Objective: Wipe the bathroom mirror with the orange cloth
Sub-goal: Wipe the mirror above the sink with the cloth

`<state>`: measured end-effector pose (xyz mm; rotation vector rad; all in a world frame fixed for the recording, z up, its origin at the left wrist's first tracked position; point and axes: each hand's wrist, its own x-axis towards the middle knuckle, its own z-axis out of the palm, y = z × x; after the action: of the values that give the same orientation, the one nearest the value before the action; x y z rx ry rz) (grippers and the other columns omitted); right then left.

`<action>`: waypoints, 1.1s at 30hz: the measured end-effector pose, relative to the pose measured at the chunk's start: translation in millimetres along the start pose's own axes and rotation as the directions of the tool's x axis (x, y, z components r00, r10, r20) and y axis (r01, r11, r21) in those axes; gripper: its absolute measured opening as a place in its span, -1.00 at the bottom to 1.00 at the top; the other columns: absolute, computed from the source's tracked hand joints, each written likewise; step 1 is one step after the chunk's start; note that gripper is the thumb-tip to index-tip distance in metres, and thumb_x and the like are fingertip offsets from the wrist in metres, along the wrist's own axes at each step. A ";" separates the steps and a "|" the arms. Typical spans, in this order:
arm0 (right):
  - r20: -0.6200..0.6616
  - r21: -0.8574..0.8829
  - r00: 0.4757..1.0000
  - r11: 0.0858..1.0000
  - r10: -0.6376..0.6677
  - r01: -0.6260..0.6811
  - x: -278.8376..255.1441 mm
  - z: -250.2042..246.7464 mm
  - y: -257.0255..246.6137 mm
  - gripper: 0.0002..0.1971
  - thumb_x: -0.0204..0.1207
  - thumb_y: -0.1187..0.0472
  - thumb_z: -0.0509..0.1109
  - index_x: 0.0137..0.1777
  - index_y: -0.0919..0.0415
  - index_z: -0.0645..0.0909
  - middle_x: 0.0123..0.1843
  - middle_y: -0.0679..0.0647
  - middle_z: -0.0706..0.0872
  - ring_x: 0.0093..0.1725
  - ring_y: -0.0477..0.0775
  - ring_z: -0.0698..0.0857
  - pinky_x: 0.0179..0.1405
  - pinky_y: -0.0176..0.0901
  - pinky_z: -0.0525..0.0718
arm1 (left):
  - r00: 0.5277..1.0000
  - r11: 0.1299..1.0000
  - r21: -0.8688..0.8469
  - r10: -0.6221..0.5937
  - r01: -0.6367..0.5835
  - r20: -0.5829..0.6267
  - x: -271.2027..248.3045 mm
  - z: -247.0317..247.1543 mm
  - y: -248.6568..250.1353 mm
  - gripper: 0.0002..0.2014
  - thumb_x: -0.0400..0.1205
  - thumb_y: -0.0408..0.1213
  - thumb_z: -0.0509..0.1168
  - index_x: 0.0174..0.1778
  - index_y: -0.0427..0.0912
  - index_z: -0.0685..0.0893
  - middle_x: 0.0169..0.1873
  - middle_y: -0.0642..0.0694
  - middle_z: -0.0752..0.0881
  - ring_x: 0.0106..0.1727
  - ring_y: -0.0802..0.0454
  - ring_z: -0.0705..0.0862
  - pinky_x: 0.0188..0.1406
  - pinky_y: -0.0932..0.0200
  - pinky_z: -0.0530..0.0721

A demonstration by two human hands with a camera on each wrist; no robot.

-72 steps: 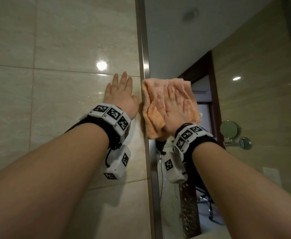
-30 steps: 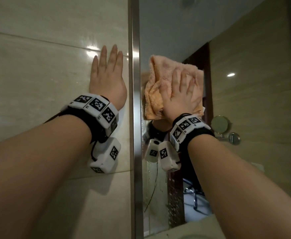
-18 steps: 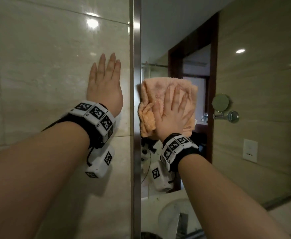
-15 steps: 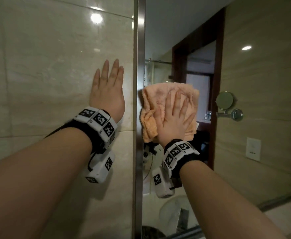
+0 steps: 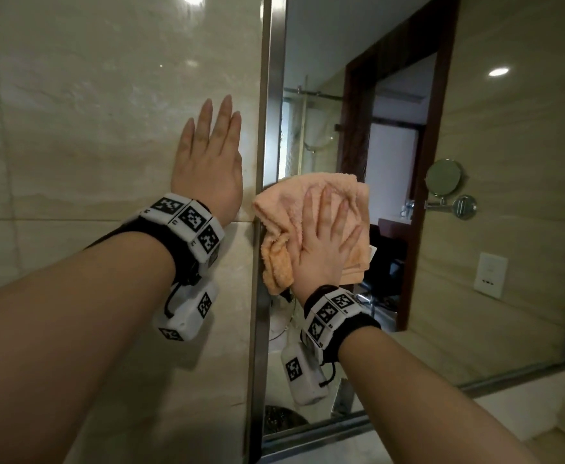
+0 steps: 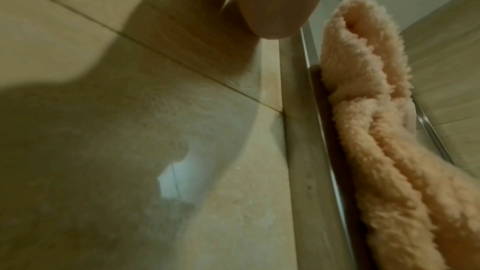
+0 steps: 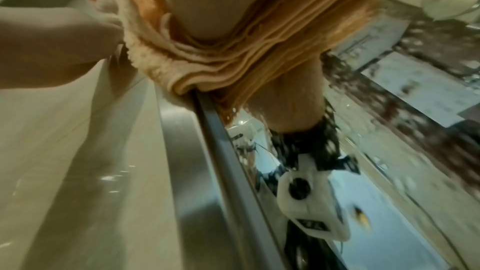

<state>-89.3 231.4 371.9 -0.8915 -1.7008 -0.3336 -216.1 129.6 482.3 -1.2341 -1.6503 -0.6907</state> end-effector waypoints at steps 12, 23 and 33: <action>0.069 -0.012 0.992 0.994 -0.103 0.104 111.2 -45.3 -22.2 -0.34 0.70 -0.15 -0.03 0.63 -0.10 -0.34 0.71 0.01 -0.28 0.66 0.22 -0.31 0.56 0.41 -0.31 | 0.998 0.997 0.053 0.064 -0.062 -0.027 42.4 -8.6 -2.2 -0.44 0.77 -0.14 -0.19 0.69 -0.17 -0.15 0.69 -0.09 -0.22 0.69 -0.09 -0.23 0.66 -0.03 -0.24; -0.006 0.137 0.999 0.990 0.032 -0.031 200.1 -75.2 -59.8 -0.39 0.71 -0.12 -0.06 0.66 -0.13 -0.26 0.70 -0.05 -0.30 0.65 0.17 -0.35 0.48 0.39 -0.44 | 0.994 0.995 0.052 0.087 -0.083 -0.067 55.1 -11.8 -2.4 -0.45 0.76 -0.17 -0.17 0.69 -0.15 -0.10 0.69 -0.07 -0.17 0.70 -0.06 -0.22 0.66 -0.01 -0.25; -0.053 0.078 0.998 0.996 0.043 -0.039 138.0 -45.5 -50.7 -0.34 0.71 -0.05 0.05 0.66 -0.11 -0.26 0.71 -0.03 -0.27 0.66 0.20 -0.30 0.53 0.38 -0.39 | 0.995 0.997 0.005 0.081 -0.081 -0.064 15.4 2.1 3.6 -0.45 0.77 -0.21 -0.13 0.69 -0.17 -0.10 0.69 -0.08 -0.15 0.70 -0.07 -0.19 0.63 0.03 -0.29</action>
<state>-104.5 222.2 524.8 -0.8528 -1.6321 -0.2609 -214.4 138.9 495.2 -1.2570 -1.5399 -0.6714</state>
